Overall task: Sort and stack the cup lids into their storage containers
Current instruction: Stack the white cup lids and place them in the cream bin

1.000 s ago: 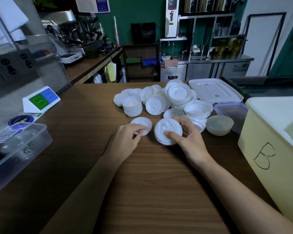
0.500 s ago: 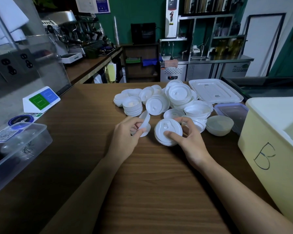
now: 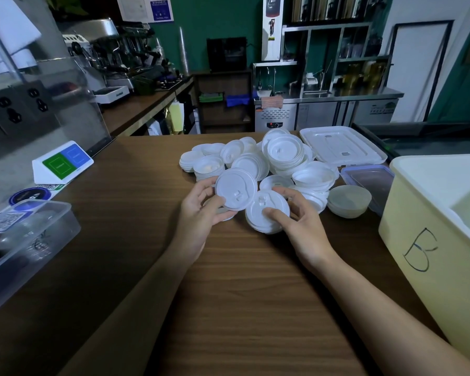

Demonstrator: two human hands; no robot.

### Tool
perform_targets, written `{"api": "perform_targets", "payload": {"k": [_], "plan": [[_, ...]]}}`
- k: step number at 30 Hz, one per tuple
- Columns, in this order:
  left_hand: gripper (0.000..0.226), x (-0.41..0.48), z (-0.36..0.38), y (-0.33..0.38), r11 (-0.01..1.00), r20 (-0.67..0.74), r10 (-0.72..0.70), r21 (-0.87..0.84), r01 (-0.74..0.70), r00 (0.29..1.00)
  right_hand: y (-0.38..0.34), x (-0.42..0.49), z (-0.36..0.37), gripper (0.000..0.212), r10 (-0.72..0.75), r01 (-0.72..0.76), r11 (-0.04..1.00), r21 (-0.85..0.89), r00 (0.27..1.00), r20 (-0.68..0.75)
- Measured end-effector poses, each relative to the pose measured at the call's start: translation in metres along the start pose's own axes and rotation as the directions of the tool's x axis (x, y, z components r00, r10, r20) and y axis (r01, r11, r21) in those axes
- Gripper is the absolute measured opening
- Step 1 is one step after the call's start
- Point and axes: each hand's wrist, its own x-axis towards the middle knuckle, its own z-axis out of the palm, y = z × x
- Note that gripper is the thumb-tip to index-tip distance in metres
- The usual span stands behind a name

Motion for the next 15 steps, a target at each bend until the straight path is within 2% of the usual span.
{"api": "perform_targets", "payload": {"k": [5,8,10,13,15], "plan": [[0.048,-0.0060,0.0035,-0.0008,0.997,0.109,-0.011,0.081,0.003,0.994,-0.0005,-0.0001,-0.0003,0.038,0.006,-0.006,1.000,0.025,1.000,0.011],[0.041,-0.0080,0.0050,-0.0038,0.974,0.167,0.034,0.217,-0.071,0.985,0.0016,0.0004,-0.0029,0.040,-0.009,0.008,0.999,0.032,1.000,0.017],[0.035,-0.0068,0.0049,-0.0054,0.963,0.151,0.038,0.259,-0.076,0.988,0.0030,0.0006,-0.0031,0.043,-0.028,0.027,0.999,0.032,0.999,0.022],[0.051,-0.0055,0.0049,-0.0050,0.970,0.125,-0.001,0.243,-0.030,0.992,0.0045,0.0011,-0.0024,0.045,-0.042,0.040,0.998,0.044,0.999,0.035],[0.060,-0.0067,0.0045,-0.0035,0.964,0.178,-0.015,0.263,-0.033,0.984,0.0047,0.0016,-0.0019,0.044,-0.043,0.041,0.998,0.054,0.998,0.036]]}}
